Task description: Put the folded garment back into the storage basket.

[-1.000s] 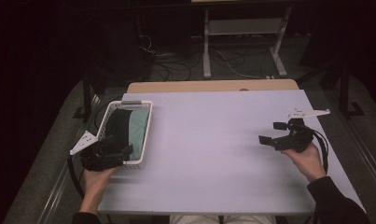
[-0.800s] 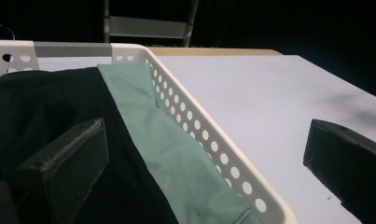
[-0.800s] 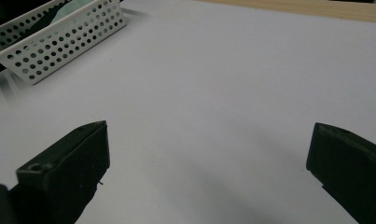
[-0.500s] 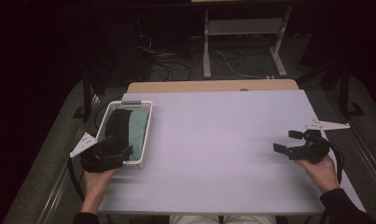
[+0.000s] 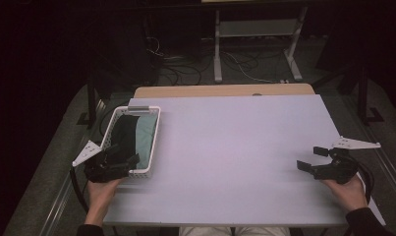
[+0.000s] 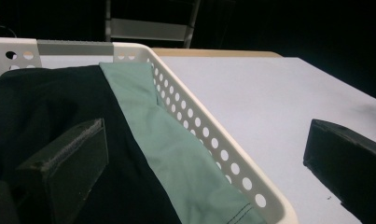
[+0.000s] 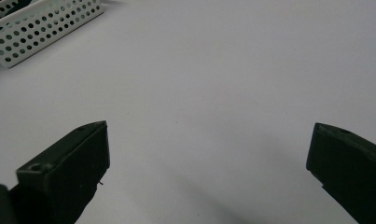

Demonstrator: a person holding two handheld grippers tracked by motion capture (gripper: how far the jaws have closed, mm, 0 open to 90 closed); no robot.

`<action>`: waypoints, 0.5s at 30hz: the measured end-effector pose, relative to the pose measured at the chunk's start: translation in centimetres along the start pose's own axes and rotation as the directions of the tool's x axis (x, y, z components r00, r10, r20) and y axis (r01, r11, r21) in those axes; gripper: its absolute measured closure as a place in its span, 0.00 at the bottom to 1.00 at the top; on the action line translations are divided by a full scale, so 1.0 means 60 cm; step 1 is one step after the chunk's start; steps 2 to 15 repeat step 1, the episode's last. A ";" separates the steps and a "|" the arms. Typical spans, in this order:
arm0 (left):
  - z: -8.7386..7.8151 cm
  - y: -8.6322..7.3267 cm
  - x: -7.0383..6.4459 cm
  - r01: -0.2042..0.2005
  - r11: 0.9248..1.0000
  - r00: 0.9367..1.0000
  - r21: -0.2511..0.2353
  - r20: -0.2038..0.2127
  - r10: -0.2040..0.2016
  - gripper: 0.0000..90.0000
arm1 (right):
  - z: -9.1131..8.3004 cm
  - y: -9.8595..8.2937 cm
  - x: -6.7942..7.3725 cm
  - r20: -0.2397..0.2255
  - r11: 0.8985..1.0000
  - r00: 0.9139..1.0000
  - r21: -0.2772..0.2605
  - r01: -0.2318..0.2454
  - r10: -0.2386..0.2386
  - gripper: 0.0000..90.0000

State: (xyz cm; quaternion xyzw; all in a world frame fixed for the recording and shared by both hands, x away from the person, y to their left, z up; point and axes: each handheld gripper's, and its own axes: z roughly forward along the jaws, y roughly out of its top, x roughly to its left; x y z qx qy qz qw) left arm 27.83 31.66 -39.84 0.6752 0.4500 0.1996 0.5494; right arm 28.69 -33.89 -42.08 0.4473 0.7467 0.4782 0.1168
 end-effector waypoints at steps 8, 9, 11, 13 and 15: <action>0.000 0.000 -0.001 -0.004 1.000 1.000 0.003 -0.003 0.004 0.00 | -0.002 -0.002 -0.001 0.000 1.000 1.000 -0.004 -0.009 0.009 0.00; 0.000 0.000 -0.001 -0.004 1.000 1.000 0.003 -0.003 0.004 0.00 | -0.002 -0.002 -0.001 0.000 1.000 1.000 -0.004 -0.009 0.009 0.00; 0.000 0.000 -0.001 -0.004 1.000 1.000 0.003 -0.003 0.004 0.00 | -0.002 -0.002 -0.001 0.000 1.000 1.000 -0.004 -0.009 0.009 0.00; 0.000 0.000 -0.001 -0.004 1.000 1.000 0.003 -0.003 0.004 0.00 | -0.002 -0.002 -0.001 0.000 1.000 1.000 -0.004 -0.009 0.009 0.00; 0.000 0.000 -0.001 -0.004 1.000 1.000 0.003 -0.003 0.004 0.00 | -0.002 -0.002 -0.001 0.000 1.000 1.000 -0.004 -0.009 0.009 0.00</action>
